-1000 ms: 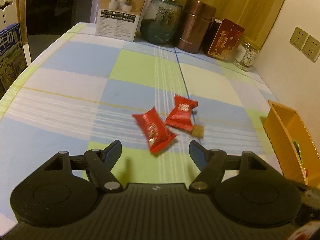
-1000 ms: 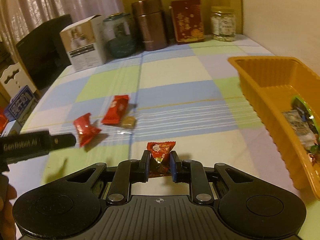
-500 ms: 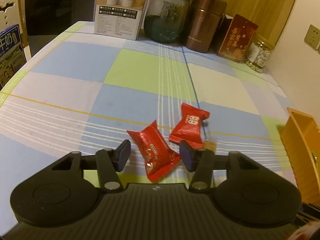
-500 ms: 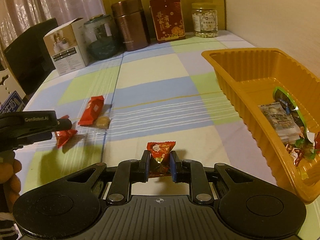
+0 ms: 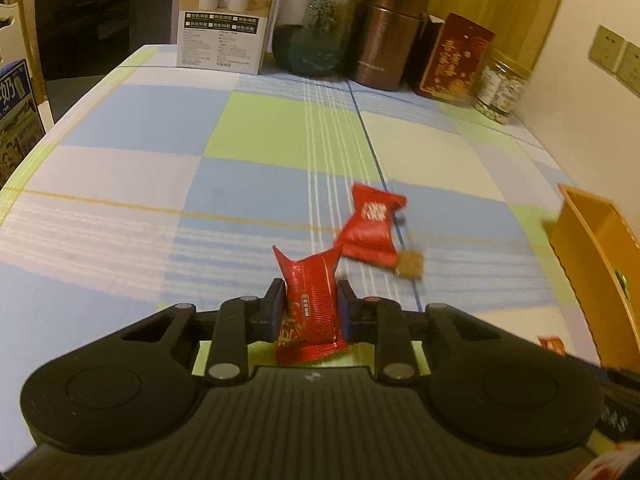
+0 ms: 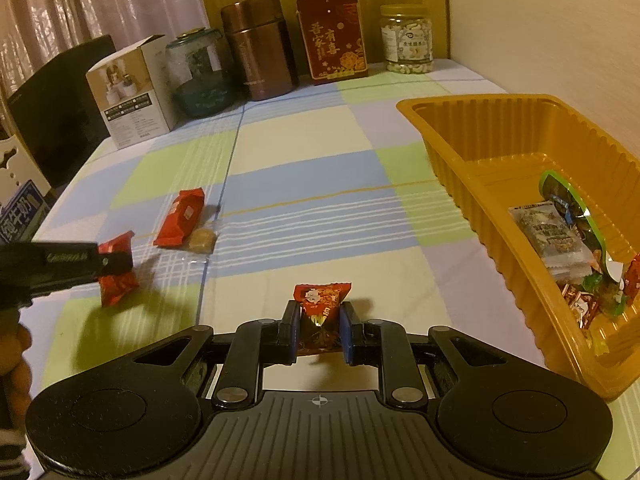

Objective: Organize snacks

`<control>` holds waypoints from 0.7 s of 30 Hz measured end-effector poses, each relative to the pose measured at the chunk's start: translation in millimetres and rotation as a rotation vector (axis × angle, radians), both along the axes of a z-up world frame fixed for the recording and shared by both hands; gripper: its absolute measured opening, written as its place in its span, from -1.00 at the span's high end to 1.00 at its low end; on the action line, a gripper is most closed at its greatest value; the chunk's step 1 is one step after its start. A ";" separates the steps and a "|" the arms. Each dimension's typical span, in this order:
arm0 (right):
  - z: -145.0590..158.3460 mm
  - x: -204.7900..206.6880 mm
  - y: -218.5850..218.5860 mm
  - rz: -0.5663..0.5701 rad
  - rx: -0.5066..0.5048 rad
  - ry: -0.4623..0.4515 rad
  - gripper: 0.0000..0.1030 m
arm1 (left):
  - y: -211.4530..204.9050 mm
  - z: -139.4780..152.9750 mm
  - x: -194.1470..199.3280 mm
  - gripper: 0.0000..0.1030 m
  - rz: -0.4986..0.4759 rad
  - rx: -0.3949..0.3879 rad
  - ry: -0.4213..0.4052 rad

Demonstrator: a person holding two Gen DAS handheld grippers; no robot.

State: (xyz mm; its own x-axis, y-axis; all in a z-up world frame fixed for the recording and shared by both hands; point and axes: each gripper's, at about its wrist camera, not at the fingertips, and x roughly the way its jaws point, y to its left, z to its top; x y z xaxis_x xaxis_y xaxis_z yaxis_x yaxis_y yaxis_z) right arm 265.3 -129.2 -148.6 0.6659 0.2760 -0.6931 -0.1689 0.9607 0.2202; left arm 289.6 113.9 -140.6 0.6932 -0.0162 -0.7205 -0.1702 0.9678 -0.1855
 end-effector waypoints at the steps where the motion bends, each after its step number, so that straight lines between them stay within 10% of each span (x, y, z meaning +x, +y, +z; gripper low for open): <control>1: 0.8 -1.5 0.1 0.000 0.003 0.001 0.60 | -1.7 1.8 -5.6 0.54 -0.004 0.004 0.003; 21: 55.3 -66.5 -29.9 -0.001 0.049 -0.052 0.60 | -47.0 53.1 -113.5 0.54 -0.100 0.012 0.019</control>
